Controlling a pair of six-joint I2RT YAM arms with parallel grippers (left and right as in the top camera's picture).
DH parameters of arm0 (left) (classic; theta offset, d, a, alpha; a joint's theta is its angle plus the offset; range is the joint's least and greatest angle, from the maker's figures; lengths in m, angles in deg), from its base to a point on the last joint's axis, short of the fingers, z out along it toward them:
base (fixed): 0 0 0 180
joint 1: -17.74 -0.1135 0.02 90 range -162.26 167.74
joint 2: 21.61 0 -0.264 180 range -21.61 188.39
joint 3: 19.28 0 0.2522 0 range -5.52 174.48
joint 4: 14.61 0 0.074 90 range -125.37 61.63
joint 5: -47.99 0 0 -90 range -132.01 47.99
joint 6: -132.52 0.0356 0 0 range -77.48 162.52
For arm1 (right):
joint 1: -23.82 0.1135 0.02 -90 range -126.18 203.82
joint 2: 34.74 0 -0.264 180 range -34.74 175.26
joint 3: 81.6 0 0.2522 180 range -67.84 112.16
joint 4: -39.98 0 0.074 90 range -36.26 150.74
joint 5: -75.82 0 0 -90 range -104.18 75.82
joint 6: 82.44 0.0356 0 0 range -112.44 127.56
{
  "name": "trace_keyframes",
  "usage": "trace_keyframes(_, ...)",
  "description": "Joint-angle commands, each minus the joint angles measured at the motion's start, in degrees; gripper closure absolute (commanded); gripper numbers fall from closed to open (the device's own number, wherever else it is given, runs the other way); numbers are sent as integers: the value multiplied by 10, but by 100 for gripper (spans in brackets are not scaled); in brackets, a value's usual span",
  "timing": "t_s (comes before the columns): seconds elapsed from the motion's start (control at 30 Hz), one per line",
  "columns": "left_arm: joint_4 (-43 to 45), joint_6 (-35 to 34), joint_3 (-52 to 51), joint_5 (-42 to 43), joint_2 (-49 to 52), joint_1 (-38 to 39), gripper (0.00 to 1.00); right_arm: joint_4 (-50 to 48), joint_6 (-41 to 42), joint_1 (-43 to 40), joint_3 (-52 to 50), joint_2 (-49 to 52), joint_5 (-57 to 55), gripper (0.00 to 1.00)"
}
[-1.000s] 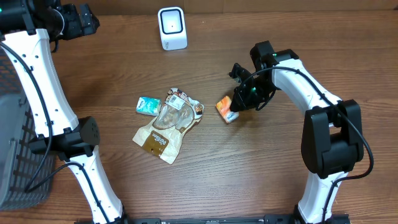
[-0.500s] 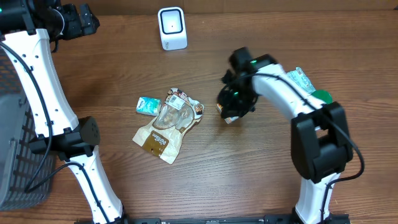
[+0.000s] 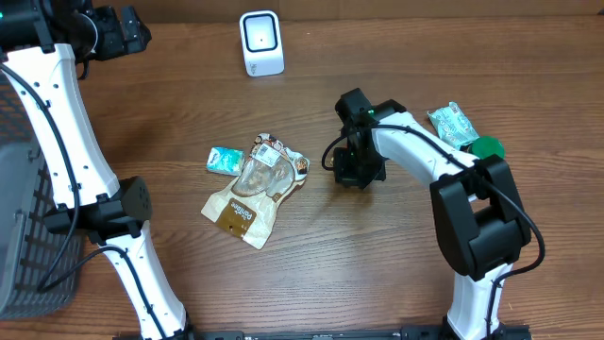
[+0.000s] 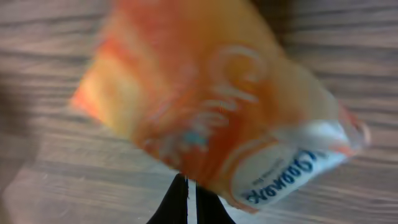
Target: Scan the item barcode
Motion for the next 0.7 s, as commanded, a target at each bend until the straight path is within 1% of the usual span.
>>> trace_keyframes(0.0, -1, -8, 10, -4, -20, 8, 0, -7, 22, -12, -7, -17, -80, 96)
trace_keyframes(0.1, -1, -8, 10, -4, -20, 8, 1, -21, 22, -21, -7, -17, -148, 96)
trace_keyframes(0.23, -1, -8, 10, -4, -20, 8, 0, -93, 20, -44, -7, -17, -221, 96)
trace_keyframes(0.4, -1, -8, 10, -4, -20, 8, 0, -209, 10, -64, -7, -17, -220, 96)
trace_keyframes(0.43, -1, -8, 10, -4, -20, 8, 0, -227, 5, -65, -7, -17, -209, 96)
trace_keyframes(0.53, -1, -8, 10, -4, -20, 8, 1, -257, -41, -65, -5, -17, -132, 96)
trace_keyframes(0.57, -1, -8, 10, -4, -20, 8, 0, -266, -50, -65, -4, -17, -85, 96)
trace_keyframes(0.67, -1, -8, 10, -4, -20, 8, 0, -282, -50, -65, -2, -17, 0, 95)
